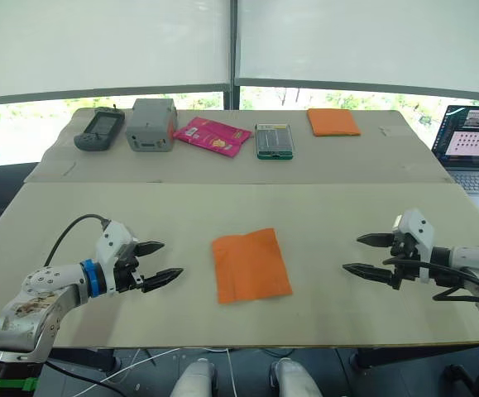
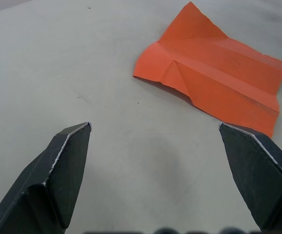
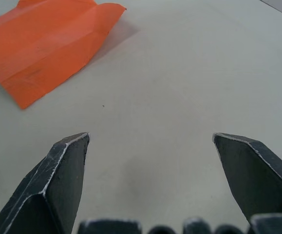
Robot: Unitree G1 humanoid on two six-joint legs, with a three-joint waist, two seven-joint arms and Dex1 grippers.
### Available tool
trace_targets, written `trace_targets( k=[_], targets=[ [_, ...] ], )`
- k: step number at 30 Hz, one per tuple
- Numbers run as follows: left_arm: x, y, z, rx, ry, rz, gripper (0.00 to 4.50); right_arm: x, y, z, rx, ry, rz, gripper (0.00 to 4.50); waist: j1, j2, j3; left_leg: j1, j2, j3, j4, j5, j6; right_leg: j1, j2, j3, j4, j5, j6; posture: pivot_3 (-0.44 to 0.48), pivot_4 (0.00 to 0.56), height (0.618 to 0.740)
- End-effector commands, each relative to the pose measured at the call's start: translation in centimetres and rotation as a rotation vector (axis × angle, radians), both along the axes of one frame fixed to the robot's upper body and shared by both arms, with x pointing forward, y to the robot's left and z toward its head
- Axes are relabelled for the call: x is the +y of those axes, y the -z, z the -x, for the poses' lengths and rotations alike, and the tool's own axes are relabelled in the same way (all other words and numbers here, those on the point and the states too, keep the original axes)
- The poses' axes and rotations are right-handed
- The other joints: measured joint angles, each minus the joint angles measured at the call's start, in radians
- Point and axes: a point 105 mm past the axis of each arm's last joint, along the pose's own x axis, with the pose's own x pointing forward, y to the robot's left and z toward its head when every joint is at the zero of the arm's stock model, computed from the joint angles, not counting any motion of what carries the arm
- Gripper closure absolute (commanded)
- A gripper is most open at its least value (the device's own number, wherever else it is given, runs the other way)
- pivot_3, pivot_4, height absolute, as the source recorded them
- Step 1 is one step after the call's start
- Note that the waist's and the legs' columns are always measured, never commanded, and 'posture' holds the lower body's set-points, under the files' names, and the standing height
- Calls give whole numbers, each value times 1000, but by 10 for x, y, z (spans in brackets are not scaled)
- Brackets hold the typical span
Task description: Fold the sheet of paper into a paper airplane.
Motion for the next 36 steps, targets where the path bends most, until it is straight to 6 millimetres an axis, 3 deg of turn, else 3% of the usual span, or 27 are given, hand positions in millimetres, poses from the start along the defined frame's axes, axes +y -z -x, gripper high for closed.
trace_targets(
  k=[1, 6, 9, 14, 23, 24, 27, 31, 36],
  targets=[
    [-3, -15, 3, -2, 54, 12, 37, 2, -15, 5, -22, -20, 4, 0, 0, 0, 0, 0, 0, 0, 0, 0, 0, 0, 0, 0, 0, 0, 0, 0, 150, 740],
    [-26, -41, 13, 39, 252, 54, 37, 26, -30, 17, 18, -104, 26, 0, 2, 0, 0, -2, 0, -1, 0, 0, 0, -1, 0, -1, 1, 0, 0, 0, 150, 740],
    [-40, -44, 18, 42, 360, -7, 37, 42, -31, 22, 29, -153, 81, 0, 2, 0, 0, -2, 0, 0, 0, 0, 0, -1, 0, -1, 0, 0, 0, 0, 150, 740],
    [-57, -51, 10, -12, 412, -43, 37, 63, -29, 20, 19, -164, 119, 0, 2, 0, 0, -3, 0, 0, 0, 0, 0, -2, 0, 0, 0, 0, 1, 0, 150, 740],
    [-55, -49, -1, -50, 345, -68, 37, 117, -16, -15, 66, -85, -18, 0, -12, 0, 0, -3, 0, -1, 1, 0, 0, -2, 2, 0, 0, 2, -2, 0, 150, 740],
    [-53, -46, -1, -53, 323, -72, 37, 123, -10, -27, 88, -38, -40, 0, -11, 0, 0, -3, 0, -1, 1, 0, 0, -2, 2, 0, 1, 3, -4, 0, 150, 740],
    [-51, -40, -1, -58, 283, -82, 37, 131, 0, -47, 114, 34, -50, 0, -10, 0, 0, -2, -1, -2, 1, 0, 0, -2, 2, 0, 0, 4, -6, 0, 150, 740],
    [-49, -34, 0, -64, 231, -79, 37, 141, 8, -56, 163, 47, -87, 0, -5, 0, 0, -3, -1, -3, 1, 0, 0, -3, 2, 0, 0, 5, -7, 0, 150, 740],
    [-43, -31, 2, -65, 188, -77, 0, 158, 15, -49, 254, 0, -162, 1573, -9, 0, 0, -3, -1, -3, 1, 0, 0, -3, 2, 0, 1, 5, -7, 0, 150, 740]
  ],
)
